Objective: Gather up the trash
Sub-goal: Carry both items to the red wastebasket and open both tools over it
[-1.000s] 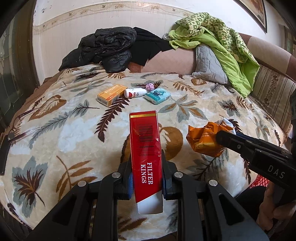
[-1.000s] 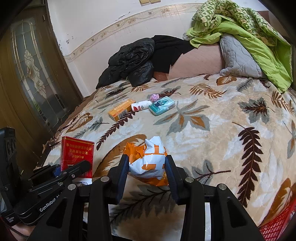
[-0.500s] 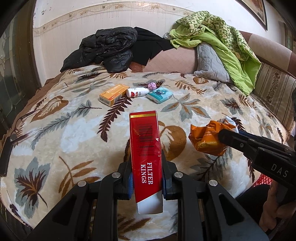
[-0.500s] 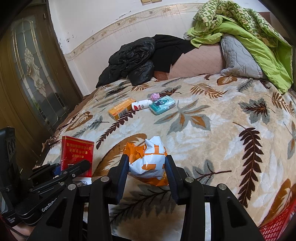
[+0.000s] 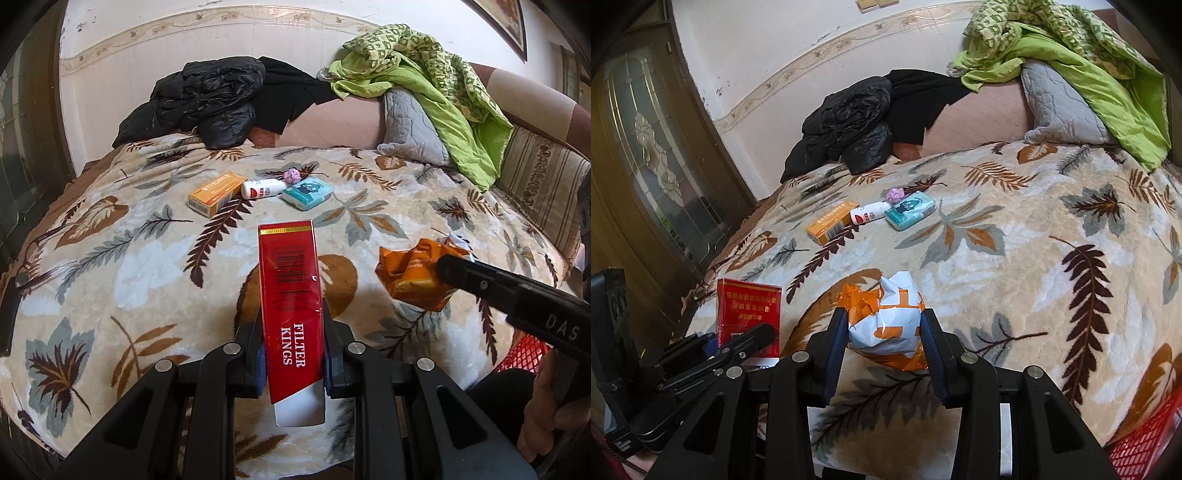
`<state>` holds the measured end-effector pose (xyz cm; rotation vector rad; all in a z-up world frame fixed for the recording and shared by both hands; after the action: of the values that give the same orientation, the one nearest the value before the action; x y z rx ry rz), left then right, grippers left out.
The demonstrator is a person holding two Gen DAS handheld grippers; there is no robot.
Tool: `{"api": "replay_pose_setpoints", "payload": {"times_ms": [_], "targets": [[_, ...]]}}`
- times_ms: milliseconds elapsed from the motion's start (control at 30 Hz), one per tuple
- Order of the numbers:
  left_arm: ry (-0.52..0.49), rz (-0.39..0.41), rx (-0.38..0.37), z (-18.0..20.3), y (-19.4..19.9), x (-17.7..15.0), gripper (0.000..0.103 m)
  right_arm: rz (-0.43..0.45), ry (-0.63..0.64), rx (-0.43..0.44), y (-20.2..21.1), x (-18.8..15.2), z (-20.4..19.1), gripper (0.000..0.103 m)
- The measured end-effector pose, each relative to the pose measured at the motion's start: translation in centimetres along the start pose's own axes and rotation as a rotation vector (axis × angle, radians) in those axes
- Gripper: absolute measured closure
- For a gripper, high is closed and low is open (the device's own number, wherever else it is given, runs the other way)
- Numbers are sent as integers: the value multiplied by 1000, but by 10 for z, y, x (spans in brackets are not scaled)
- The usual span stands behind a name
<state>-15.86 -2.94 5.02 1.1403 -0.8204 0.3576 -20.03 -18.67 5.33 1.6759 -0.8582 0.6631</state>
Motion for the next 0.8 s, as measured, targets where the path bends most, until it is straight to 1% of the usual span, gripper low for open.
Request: {"api": "replay_pose_setpoints", "payload": {"times_ms": [100,233,400,467,500,633,733,800], "targets": [[-3,-2,-28,9,4,2,82,15,-33,-2,14,3,9,60],[-33,10,-74,26,11,5,82,46,-68,-23,42,5,27,60],[-66,-7,-156,58,16,7,82,75,-127,-68,81,0,57,60],[-85,-19,-189,75,18,6,82,87,-160,-98,100,-6,73,60],[-100,-24,-210,85,18,5,82,89,-172,-109,107,-8,80,60],[-177,-59,-314,136,23,0,82,100,-240,-196,150,-25,117,60],[-242,-98,-414,182,28,-10,82,113,-308,-276,187,-44,151,60],[-284,-148,-495,216,30,-19,82,119,-361,-328,212,-59,173,60]]}}
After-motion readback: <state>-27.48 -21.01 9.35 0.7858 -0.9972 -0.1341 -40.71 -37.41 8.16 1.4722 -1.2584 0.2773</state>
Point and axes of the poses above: each gripper's, at about its wrist camera, not at the fingertips, and y roughly against the way its jaws point, z to its right, x to its top, the point moved 6 cm from there along -y, roughly the way its jaws point, and after that the axes turned 8 degrees about y, right-handed, at the moved point
